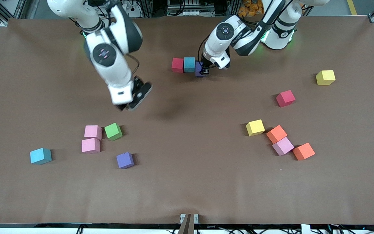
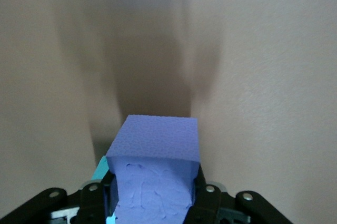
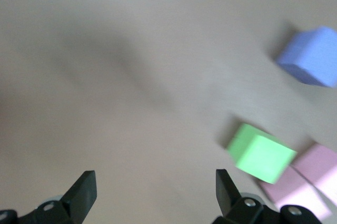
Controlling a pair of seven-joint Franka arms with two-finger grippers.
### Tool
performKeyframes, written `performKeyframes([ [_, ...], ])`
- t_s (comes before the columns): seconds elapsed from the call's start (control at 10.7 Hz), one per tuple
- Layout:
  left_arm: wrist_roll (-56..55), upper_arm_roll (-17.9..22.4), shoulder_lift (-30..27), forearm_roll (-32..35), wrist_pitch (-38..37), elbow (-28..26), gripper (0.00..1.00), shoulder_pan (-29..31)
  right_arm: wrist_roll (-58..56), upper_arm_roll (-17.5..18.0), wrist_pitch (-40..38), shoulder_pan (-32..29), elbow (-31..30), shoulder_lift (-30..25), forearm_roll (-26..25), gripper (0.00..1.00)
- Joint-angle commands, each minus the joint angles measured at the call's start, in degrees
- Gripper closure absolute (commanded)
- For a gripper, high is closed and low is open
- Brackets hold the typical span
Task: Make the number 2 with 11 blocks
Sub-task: 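Grasp the green cube with the right gripper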
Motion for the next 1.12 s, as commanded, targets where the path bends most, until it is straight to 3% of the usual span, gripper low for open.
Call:
performKeyframes([
  [0.0, -0.92, -0.17, 0.70, -1.92, 1.27, -0.13, 0.90, -0.55, 0.74, -0.14, -1.78, -4.15, 5.35, 5.31, 1.48, 0.00],
  [0.19, -0.92, -0.17, 0.70, -1.92, 1.27, -0.22, 0.90, -0.55, 4.06, -0.06, -2.41, -6.88, 5.19, 7.87, 2.26, 0.00],
  [0.47, -0.83, -0.17, 0.70, -1.92, 1.10, -1.10, 0.89, -1.68, 5.93, -0.14, -0.49, -7.76, 4.93, 11.47, 8.14, 0.00],
  [1.03, -0.74, -0.17, 0.79, -1.66, 0.92, -1.72, 0.87, -2.13, 5.66, 1.34, 9.28, -13.73, 4.58, 16.40, 8.51, 0.00],
])
